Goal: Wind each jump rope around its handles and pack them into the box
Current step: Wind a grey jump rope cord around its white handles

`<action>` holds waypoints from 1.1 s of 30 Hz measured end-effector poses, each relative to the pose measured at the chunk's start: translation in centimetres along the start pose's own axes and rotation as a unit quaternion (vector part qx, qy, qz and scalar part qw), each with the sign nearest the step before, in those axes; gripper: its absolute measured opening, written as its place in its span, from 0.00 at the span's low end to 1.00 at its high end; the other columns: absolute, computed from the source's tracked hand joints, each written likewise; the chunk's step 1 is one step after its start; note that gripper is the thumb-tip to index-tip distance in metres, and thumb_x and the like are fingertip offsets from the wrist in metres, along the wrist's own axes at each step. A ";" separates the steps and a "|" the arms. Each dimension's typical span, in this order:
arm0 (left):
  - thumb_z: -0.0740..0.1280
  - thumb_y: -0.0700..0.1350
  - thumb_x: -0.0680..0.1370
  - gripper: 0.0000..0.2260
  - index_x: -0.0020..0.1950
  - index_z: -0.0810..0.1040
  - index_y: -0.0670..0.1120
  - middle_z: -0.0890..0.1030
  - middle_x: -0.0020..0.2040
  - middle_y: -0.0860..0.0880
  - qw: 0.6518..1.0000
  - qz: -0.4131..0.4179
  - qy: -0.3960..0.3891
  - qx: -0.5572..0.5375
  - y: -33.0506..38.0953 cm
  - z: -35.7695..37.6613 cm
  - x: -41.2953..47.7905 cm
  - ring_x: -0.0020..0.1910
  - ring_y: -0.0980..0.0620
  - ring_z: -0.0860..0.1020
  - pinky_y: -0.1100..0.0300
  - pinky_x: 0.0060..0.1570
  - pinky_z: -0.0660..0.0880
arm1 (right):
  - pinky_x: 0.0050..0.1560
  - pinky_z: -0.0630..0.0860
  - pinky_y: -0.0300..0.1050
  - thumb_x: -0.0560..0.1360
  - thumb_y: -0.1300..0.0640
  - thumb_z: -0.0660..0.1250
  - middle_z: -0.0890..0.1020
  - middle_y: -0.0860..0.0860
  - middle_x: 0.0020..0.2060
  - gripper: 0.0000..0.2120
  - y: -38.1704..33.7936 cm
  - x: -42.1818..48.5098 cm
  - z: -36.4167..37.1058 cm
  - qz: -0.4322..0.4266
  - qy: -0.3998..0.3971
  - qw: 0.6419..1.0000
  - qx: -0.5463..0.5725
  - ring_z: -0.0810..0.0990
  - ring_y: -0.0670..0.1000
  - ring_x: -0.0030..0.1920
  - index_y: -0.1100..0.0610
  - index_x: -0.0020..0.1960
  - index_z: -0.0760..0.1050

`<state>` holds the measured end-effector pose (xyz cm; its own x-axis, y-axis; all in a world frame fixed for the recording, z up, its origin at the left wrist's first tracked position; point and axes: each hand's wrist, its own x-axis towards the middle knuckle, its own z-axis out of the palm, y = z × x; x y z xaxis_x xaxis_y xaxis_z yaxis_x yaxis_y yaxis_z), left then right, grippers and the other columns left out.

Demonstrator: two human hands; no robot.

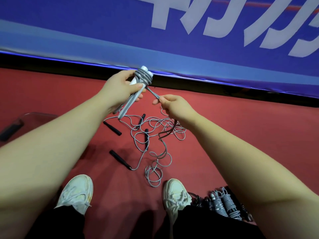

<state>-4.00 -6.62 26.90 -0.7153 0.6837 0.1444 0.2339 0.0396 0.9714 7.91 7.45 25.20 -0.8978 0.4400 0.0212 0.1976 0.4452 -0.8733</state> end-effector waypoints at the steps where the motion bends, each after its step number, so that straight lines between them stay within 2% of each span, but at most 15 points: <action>1: 0.64 0.36 0.78 0.17 0.68 0.72 0.44 0.82 0.48 0.41 1.000 0.002 -0.002 0.008 -0.2 -0.1 0.0 0.35 0.53 0.82 0.62 0.37 0.79 | 0.26 0.57 0.33 0.82 0.56 0.56 0.64 0.47 0.29 0.13 -0.2 -0.2 -0.1 0.001 -0.008 1.000 0.008 0.59 0.45 0.27 0.54 0.49 0.79; 4: 0.65 0.36 0.78 0.19 0.69 0.72 0.45 0.81 0.51 0.43 1.000 0.007 -0.006 0.007 -0.3 -0.2 -0.2 0.36 0.54 0.83 0.63 0.37 0.79 | 0.24 0.55 0.35 0.82 0.58 0.54 0.64 0.45 0.25 0.11 -0.7 -0.6 -0.3 0.004 -0.031 0.998 0.057 0.58 0.44 0.25 0.54 0.54 0.76; 6: 0.65 0.36 0.78 0.19 0.68 0.73 0.46 0.81 0.52 0.45 1.000 -0.001 -0.005 -0.019 0.0 -0.3 -0.5 0.37 0.53 0.83 0.63 0.38 0.79 | 0.24 0.56 0.35 0.82 0.59 0.53 0.66 0.44 0.23 0.09 -0.8 -0.8 -0.6 -0.014 -0.045 0.995 0.083 0.59 0.43 0.24 0.53 0.54 0.72; 8: 0.65 0.35 0.78 0.18 0.67 0.73 0.45 0.81 0.52 0.45 0.998 -0.017 -0.014 -0.058 0.2 -0.6 -0.7 0.39 0.51 0.84 0.62 0.39 0.79 | 0.25 0.58 0.35 0.82 0.59 0.54 0.67 0.45 0.25 0.07 -0.8 -0.9 -0.8 -0.028 -0.038 0.997 0.065 0.60 0.44 0.25 0.52 0.52 0.69; 10: 0.63 0.35 0.78 0.16 0.65 0.74 0.44 0.81 0.48 0.44 0.994 -0.032 -0.025 -0.101 0.7 -0.9 -0.7 0.39 0.51 0.84 0.61 0.39 0.80 | 0.29 0.63 0.37 0.81 0.57 0.55 0.68 0.46 0.28 0.06 -0.4 -0.9 -0.8 -0.050 -0.002 0.999 -0.017 0.64 0.44 0.27 0.51 0.49 0.70; 13: 0.64 0.36 0.78 0.14 0.63 0.75 0.44 0.82 0.45 0.43 0.991 -0.042 -0.025 -0.124 1.5 -0.6 -0.7 0.38 0.50 0.83 0.61 0.38 0.79 | 0.39 0.73 0.46 0.80 0.53 0.58 0.73 0.46 0.32 0.10 0.8 -0.3 -0.5 -0.073 0.027 0.982 -0.172 0.75 0.48 0.33 0.52 0.46 0.76; 16: 0.65 0.36 0.78 0.14 0.63 0.75 0.45 0.82 0.45 0.43 0.994 -0.041 -0.025 -0.100 1.9 0.1 -0.7 0.36 0.51 0.83 0.61 0.36 0.79 | 0.49 0.73 0.47 0.80 0.52 0.58 0.79 0.51 0.44 0.13 1.6 0.3 0.4 -0.085 0.025 0.961 -0.260 0.77 0.52 0.46 0.53 0.59 0.77; 18: 0.65 0.36 0.77 0.14 0.63 0.76 0.46 0.83 0.45 0.44 0.995 -0.038 -0.020 -0.087 2.0 0.3 -0.6 0.36 0.51 0.83 0.61 0.36 0.79 | 0.54 0.71 0.44 0.79 0.52 0.60 0.79 0.53 0.51 0.16 0.8 0.3 0.9 -0.088 0.049 0.974 -0.203 0.76 0.52 0.52 0.54 0.66 0.72; 20: 0.65 0.36 0.77 0.14 0.61 0.76 0.47 0.83 0.44 0.45 0.997 -0.032 -0.021 -0.074 2.1 0.4 -0.7 0.36 0.52 0.83 0.61 0.37 0.80 | 0.52 0.71 0.39 0.78 0.52 0.62 0.80 0.50 0.48 0.14 0.0 0.3 1.3 -0.086 0.065 0.984 -0.140 0.77 0.47 0.49 0.55 0.62 0.73; 22: 0.65 0.36 0.77 0.14 0.60 0.76 0.48 0.83 0.43 0.46 0.998 -0.021 -0.021 -0.061 2.3 0.4 -0.8 0.35 0.53 0.83 0.61 0.38 0.80 | 0.45 0.71 0.34 0.79 0.55 0.60 0.80 0.47 0.40 0.09 -0.3 0.5 1.8 -0.092 0.071 0.986 -0.117 0.78 0.42 0.41 0.57 0.53 0.77; 23: 0.65 0.36 0.77 0.13 0.60 0.77 0.48 0.83 0.43 0.47 0.998 -0.017 -0.021 -0.055 2.3 0.4 -0.8 0.35 0.53 0.83 0.61 0.38 0.81 | 0.44 0.71 0.35 0.80 0.57 0.58 0.78 0.47 0.35 0.10 -0.5 0.6 2.0 -0.083 0.071 0.991 -0.079 0.78 0.41 0.37 0.57 0.49 0.77; 25: 0.65 0.35 0.77 0.13 0.58 0.77 0.50 0.83 0.45 0.46 0.999 -0.005 -0.026 -0.037 2.3 0.1 -0.9 0.35 0.53 0.83 0.61 0.39 0.81 | 0.42 0.72 0.42 0.82 0.59 0.54 0.74 0.48 0.32 0.12 -0.8 0.8 2.5 -0.055 0.077 0.995 -0.022 0.75 0.45 0.32 0.57 0.45 0.74; 27: 0.66 0.35 0.77 0.14 0.55 0.77 0.53 0.83 0.49 0.45 0.999 0.017 -0.028 0.008 2.1 -0.2 -1.0 0.37 0.51 0.84 0.56 0.43 0.81 | 0.40 0.69 0.43 0.82 0.60 0.52 0.75 0.50 0.35 0.11 -1.1 1.1 2.5 -0.048 0.087 0.992 -0.076 0.73 0.49 0.35 0.59 0.48 0.72; 30: 0.67 0.36 0.76 0.20 0.67 0.73 0.48 0.82 0.53 0.46 0.992 0.057 -0.003 0.110 1.6 -0.4 -0.9 0.38 0.50 0.84 0.56 0.45 0.81 | 0.44 0.69 0.46 0.82 0.58 0.52 0.79 0.55 0.42 0.12 -1.3 1.3 2.1 -0.059 0.080 0.970 -0.223 0.75 0.56 0.43 0.61 0.54 0.73; 33: 0.66 0.36 0.76 0.22 0.69 0.70 0.46 0.81 0.53 0.46 0.992 0.063 0.047 0.096 1.2 -1.0 -0.3 0.33 0.58 0.82 0.59 0.42 0.81 | 0.44 0.69 0.46 0.82 0.53 0.53 0.74 0.46 0.33 0.15 -1.6 0.5 1.3 -0.081 0.062 0.971 -0.217 0.73 0.53 0.40 0.55 0.48 0.77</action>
<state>-4.13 -7.53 28.25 -0.7279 0.6221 0.2882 0.4400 0.1015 0.8922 6.59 5.98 26.03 -0.8818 0.4158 0.2226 0.2297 0.7909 -0.5672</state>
